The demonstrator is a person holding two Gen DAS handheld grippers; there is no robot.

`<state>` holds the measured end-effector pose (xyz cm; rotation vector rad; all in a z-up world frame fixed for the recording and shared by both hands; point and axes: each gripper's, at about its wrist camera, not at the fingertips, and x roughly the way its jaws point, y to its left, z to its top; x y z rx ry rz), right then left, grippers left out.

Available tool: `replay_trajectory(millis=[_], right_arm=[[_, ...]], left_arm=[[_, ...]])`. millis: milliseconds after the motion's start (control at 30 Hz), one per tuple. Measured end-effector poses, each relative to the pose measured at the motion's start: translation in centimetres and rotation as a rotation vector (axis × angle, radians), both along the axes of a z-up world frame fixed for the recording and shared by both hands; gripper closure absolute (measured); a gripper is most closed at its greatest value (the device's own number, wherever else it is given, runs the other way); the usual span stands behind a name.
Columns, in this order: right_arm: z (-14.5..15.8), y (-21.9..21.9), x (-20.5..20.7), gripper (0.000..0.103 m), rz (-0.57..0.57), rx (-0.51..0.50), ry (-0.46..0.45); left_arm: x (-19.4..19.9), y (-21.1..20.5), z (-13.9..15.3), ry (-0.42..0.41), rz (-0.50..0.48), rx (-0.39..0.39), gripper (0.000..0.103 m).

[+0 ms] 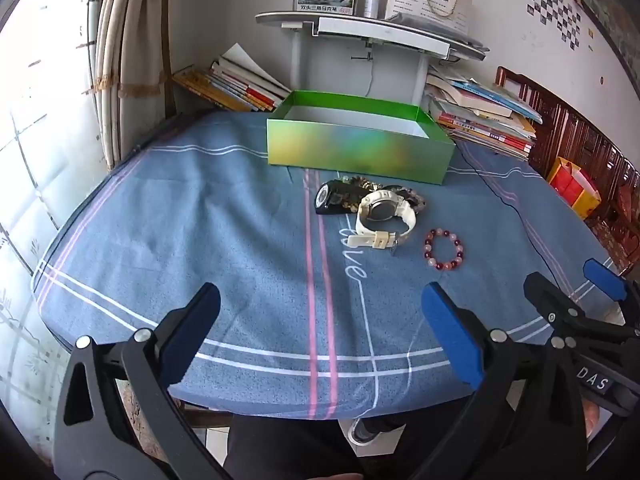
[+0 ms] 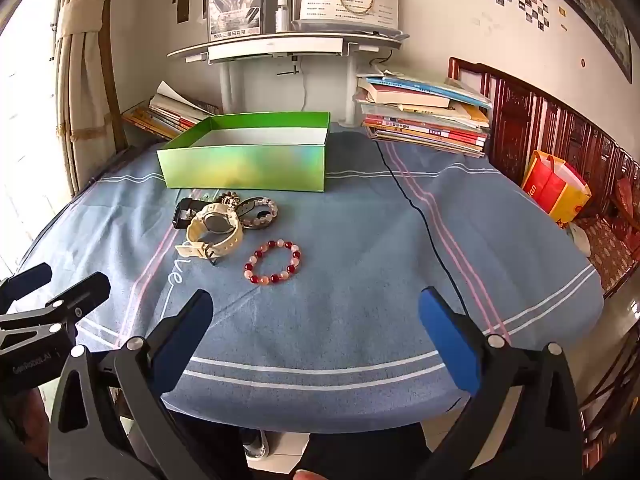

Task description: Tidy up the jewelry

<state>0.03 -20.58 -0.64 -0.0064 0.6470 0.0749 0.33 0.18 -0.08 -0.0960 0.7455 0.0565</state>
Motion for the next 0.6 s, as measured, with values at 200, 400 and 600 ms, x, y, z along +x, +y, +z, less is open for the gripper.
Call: replay_trajectory(millis=[200,400,600], right_arm=[[0.0,-0.2,-0.1,0.002,-0.008,0.015,-0.012],[0.1,0.0,-0.4,0.002,-0.003,0.012,-0.018],[0.2,0.1,-0.3,0.002,0.002,0.004,-0.011]], left_arm=[[-0.4,-0.6,1.1,-0.037,-0.003,0.038,0.004],[-0.7,-0.2,0.5,-0.04,-0.006,0.021,0.004],[-0.7,-0.3,0.6,-0.038,-0.007,0.022,0.004]])
